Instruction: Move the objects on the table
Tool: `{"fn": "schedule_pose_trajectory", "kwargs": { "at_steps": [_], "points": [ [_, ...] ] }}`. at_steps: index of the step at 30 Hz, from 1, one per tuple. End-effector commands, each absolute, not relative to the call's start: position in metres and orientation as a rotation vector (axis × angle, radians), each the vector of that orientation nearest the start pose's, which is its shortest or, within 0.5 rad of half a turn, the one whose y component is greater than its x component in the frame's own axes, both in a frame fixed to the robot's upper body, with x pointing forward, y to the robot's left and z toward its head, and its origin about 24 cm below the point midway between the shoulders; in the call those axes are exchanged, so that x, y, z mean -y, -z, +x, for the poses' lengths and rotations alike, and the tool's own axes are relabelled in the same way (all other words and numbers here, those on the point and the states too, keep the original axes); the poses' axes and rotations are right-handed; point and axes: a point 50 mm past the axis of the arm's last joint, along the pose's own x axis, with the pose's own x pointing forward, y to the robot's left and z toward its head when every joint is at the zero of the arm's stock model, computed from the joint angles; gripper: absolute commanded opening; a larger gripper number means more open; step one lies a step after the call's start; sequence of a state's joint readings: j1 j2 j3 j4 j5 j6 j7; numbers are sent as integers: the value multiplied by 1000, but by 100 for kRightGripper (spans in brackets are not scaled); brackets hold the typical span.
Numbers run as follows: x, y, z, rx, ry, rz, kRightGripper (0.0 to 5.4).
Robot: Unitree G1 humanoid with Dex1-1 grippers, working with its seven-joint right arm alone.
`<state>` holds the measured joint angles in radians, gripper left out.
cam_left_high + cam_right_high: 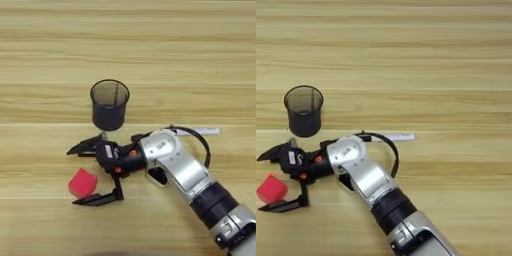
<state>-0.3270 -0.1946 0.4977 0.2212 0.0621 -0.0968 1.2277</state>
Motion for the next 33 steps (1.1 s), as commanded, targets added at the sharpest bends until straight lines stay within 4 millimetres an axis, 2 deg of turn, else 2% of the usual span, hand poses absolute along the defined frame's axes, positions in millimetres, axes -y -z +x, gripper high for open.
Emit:
{"fn": "schedule_pose_trajectory", "kwargs": {
  "at_steps": [1,8,14,25,33],
  "points": [
    [40,-92,248,147,-1689,-315,535],
    [65,-113,256,179,-1648,-321,535],
    [98,-126,260,155,-1599,-357,535],
    [154,-107,267,-26,-1442,-423,535],
    [164,-96,269,-71,-1376,-402,535]
  ]
}}
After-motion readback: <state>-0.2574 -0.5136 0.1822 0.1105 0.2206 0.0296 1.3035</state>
